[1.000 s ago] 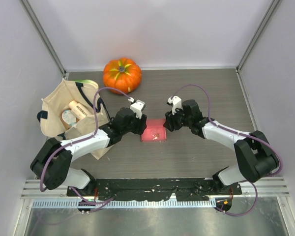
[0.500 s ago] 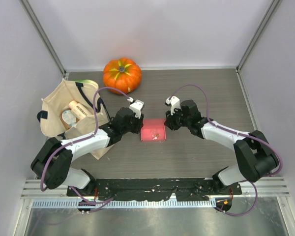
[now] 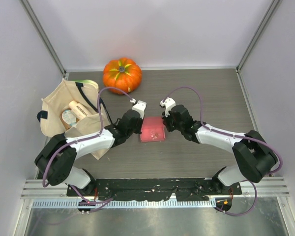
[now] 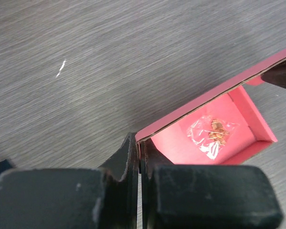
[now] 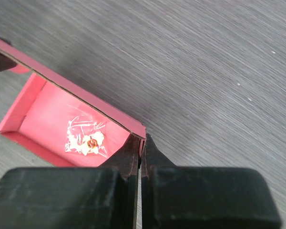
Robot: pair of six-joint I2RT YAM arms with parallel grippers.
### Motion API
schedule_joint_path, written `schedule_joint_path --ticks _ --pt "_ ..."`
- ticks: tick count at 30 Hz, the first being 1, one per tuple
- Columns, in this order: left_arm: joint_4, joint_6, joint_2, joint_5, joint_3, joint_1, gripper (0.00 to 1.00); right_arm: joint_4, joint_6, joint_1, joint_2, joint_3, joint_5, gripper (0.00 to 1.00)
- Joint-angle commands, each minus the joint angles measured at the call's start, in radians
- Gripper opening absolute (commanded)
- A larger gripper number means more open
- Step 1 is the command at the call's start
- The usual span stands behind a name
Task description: Fold the paper box
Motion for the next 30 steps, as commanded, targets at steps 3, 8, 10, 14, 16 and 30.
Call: schedule_joint_path --ticks 3,8,10,14,16,30 --pt "0.05 -0.138 0.039 -0.317 0.07 -0.096 0.0 0.078 0.232 0.115 -0.014 0.03 0.479 0.01" --pt "0.017 -0.229 0.105 -0.477 0.131 -0.115 0.0 0.103 0.358 0.165 -0.015 0.018 0.714 0.01" --pt "0.011 -0.267 0.134 -0.523 0.156 -0.118 0.0 0.121 0.399 0.173 -0.014 0.007 0.761 0.01" --pt "0.03 -0.316 0.16 -0.548 0.165 -0.125 0.0 0.173 0.444 0.187 -0.003 -0.03 0.803 0.01" --pt "0.058 -0.324 0.167 -0.549 0.153 -0.136 0.0 0.182 0.461 0.191 0.005 -0.039 0.832 0.01" --pt "0.162 -0.373 0.197 -0.638 0.055 -0.194 0.0 0.466 0.487 0.27 0.022 -0.209 0.961 0.01"
